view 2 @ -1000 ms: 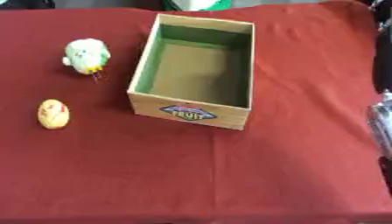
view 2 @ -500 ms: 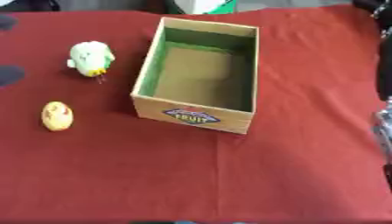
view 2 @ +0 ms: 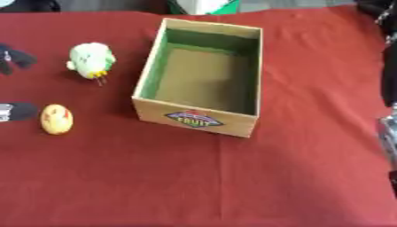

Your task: Pick up objects on the table and place them in the box.

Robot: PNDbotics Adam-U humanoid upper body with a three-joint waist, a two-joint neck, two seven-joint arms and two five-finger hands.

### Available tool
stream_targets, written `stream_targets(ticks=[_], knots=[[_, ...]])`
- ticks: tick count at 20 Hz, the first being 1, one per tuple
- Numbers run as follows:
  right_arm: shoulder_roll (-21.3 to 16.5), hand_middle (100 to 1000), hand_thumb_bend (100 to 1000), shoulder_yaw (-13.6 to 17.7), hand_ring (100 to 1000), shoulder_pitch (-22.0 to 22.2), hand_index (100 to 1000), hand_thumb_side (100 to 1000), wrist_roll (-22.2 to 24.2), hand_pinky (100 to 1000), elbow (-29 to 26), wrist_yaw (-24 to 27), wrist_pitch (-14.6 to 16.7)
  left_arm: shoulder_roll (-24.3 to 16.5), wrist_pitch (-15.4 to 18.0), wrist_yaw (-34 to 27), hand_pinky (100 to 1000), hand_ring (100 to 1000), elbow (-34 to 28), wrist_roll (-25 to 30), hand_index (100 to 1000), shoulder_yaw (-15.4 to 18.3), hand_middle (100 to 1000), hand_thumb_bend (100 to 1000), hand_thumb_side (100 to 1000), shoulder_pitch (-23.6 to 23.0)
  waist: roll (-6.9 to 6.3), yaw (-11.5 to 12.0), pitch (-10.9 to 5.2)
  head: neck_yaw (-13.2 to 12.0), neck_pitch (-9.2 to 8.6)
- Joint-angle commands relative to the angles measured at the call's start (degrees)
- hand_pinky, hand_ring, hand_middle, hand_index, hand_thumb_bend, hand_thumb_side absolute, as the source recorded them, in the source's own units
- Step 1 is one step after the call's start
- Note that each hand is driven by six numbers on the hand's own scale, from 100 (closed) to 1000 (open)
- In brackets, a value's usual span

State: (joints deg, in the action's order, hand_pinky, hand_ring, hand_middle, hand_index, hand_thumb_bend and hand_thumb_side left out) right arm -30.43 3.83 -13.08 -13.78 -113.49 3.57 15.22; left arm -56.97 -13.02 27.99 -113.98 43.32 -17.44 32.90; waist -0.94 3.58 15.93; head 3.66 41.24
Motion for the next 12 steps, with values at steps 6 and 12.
stream_targets(ticks=[6, 12], knots=[[-0.22, 633, 100, 0.13, 775, -0.55, 912, 884, 0.22, 807, -1.11, -0.55, -0.34, -2.00, -2.34, 0.11, 726, 784, -0.61, 4.51, 988, -1.11, 831, 552, 799, 0.17, 0.12, -0.17, -0.42, -0.48, -0.99], [0.18, 629, 100, 0.09, 776, -0.59, 911, 880, 0.35, 808, -1.11, -0.70, -0.49, -1.06, -4.05, 0.96, 709, 769, 0.81, 5.52, 974, -2.28, 792, 538, 784, 0.39, 0.29, -0.41, -0.07, -0.85, -1.38]])
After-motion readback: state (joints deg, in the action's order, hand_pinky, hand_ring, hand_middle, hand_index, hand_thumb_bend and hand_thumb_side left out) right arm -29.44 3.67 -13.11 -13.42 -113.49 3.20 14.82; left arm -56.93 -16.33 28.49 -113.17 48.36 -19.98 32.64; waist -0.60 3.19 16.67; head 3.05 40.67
